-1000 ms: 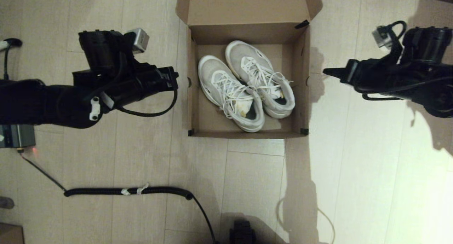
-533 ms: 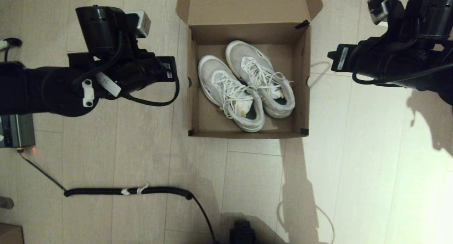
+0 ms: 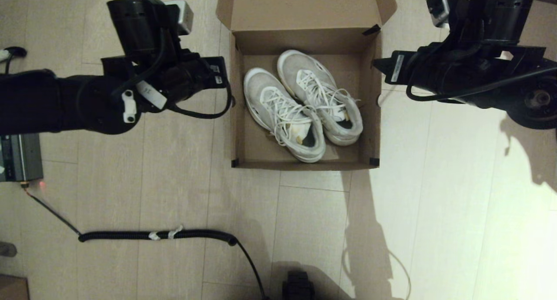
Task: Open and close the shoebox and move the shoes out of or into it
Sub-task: Close the shoe box
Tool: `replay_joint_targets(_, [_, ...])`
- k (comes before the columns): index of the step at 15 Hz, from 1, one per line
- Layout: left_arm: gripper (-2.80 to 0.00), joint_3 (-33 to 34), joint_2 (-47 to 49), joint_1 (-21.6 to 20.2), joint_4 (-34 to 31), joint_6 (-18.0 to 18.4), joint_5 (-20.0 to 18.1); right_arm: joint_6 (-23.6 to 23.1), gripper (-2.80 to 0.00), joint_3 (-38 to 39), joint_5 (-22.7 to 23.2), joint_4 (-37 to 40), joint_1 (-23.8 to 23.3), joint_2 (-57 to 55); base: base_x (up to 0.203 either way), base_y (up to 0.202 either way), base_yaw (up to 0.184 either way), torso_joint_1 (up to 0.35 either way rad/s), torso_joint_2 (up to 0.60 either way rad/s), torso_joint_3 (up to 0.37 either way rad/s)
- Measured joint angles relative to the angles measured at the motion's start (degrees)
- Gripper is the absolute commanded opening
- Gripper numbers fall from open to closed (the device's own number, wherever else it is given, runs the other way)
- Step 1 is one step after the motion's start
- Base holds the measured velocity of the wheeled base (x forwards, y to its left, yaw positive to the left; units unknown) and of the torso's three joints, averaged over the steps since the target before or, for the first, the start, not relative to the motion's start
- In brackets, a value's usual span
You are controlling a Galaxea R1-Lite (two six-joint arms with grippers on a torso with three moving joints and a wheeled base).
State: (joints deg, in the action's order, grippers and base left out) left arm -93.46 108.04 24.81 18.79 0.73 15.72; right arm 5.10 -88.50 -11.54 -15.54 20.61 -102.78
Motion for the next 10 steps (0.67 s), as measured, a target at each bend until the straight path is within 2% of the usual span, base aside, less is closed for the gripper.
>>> replay_joint_targets(4, [-2.8, -1.03, 0.63, 2.1, -0.02, 0.04, 0.0, 0.11, 0.0, -0.19, -0.54, 0.02, 0.11, -1.59, 0.0, 0.0, 0.0, 0.0, 0.0, 0.0])
replay_joint_targets(10, [-2.8, -1.79, 1.52, 2.39, 0.15, 0.32, 1.32, 0.33, 0.0, -0.33, -1.86, -0.62, 0.07, -2.9, 0.0, 0.0, 0.0, 0.0, 0.0, 0.0])
